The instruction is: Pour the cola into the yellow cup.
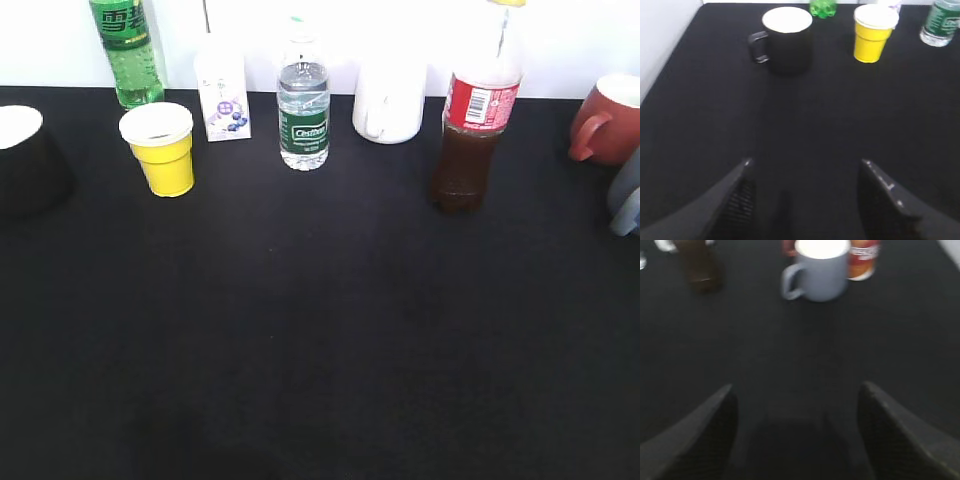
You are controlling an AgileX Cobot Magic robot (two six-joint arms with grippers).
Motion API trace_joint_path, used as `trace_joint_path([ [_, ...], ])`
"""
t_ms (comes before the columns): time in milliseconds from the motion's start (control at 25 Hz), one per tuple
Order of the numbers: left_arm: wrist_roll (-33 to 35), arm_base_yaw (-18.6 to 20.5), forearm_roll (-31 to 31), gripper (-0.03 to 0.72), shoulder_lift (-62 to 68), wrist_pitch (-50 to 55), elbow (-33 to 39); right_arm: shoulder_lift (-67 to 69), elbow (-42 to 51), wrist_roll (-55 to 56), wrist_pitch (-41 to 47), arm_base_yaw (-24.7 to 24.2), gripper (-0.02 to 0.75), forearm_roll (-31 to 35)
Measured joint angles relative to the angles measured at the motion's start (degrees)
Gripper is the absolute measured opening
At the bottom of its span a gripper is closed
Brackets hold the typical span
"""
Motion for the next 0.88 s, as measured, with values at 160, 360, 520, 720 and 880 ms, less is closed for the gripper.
trace_joint_path([
  [160,0.0,0.26,0.0,0.48,0.0,0.0,0.0,0.0,0.0,0.0,0.0,-0.67,0.563,0.0],
  [360,0.0,0.26,0.0,0.48,0.0,0.0,0.0,0.0,0.0,0.0,0.0,-0.67,0.563,0.0],
  [520,0.0,0.26,0.0,0.48,0.0,0.0,0.0,0.0,0.0,0.0,0.0,-0.67,0.563,0.0],
  [720,0.0,0.26,0.0,0.48,0.0,0.0,0.0,0.0,0.0,0.0,0.0,-0.67,0.563,0.0],
  [880,0.0,0.26,0.0,0.465,0.0,0.0,0.0,0.0,0.0,0.0,0.0,-0.67,0.563,0.0],
])
